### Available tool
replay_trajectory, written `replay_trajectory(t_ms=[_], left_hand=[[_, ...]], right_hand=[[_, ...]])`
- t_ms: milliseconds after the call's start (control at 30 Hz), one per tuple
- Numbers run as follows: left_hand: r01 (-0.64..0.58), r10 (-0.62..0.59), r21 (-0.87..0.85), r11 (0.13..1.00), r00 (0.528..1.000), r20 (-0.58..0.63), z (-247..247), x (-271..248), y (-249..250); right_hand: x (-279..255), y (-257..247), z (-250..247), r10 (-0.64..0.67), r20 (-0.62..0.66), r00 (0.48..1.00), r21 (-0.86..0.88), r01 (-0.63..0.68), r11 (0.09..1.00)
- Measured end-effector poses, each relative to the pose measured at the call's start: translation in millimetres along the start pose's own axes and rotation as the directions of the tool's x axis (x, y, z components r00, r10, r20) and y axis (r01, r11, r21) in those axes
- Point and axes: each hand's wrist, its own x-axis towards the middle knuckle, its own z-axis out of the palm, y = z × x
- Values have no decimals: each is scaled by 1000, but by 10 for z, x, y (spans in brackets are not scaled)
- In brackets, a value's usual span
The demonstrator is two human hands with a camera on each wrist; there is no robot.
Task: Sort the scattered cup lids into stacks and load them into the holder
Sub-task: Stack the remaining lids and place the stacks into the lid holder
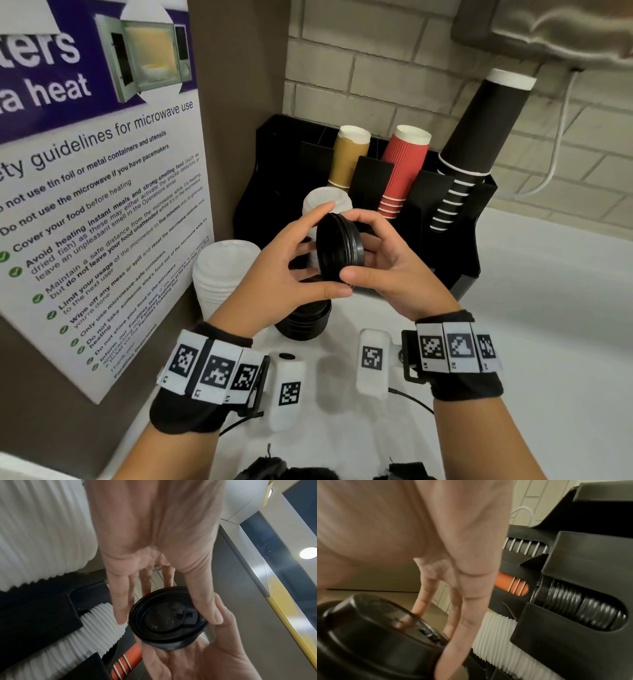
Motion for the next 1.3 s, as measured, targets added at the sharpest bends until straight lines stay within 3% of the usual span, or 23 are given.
replay_trajectory(t_ms=[100, 200, 267, 333, 467, 533, 633, 867, 1033, 1300], left_hand=[[-19, 19, 30, 999, 1000, -4, 3, 3, -4], [-12, 12, 5, 1000, 995, -95, -57, 1, 20], [-23, 28, 30, 999, 984, -175, -134, -2, 46], [-43, 56, 56, 997, 969, -239, -208, -3, 85], [-62, 85, 90, 994, 957, -279, -269, -7, 144], [-56, 78, 89, 995, 959, -272, -241, -11, 166], [-47, 65, 76, 996, 962, -267, -202, -16, 172], [-30, 50, 75, 997, 958, -283, -203, -30, 169], [-25, 47, 85, 996, 960, -276, -173, -29, 169], [-29, 55, 100, 995, 962, -266, -166, -18, 159]], right_hand=[[17, -45, -32, -20, 2, 1000, -60, 20, 998], [116, -120, -230, -109, -204, 973, -204, 66, 977], [219, -161, -462, -160, -391, 907, -404, -13, 914], [328, -165, -712, -152, -446, 882, -560, -142, 816], [555, -100, -990, 78, -343, 936, -759, -325, 564], [654, -62, -1011, 158, -299, 941, -834, -338, 436], [739, -5, -985, 211, -240, 948, -902, -298, 312], [649, 142, -928, 251, -227, 941, -936, -282, 209], [521, 234, -777, 114, -259, 959, -965, -260, -2], [406, 305, -702, -7, -236, 972, -972, -236, 2]])
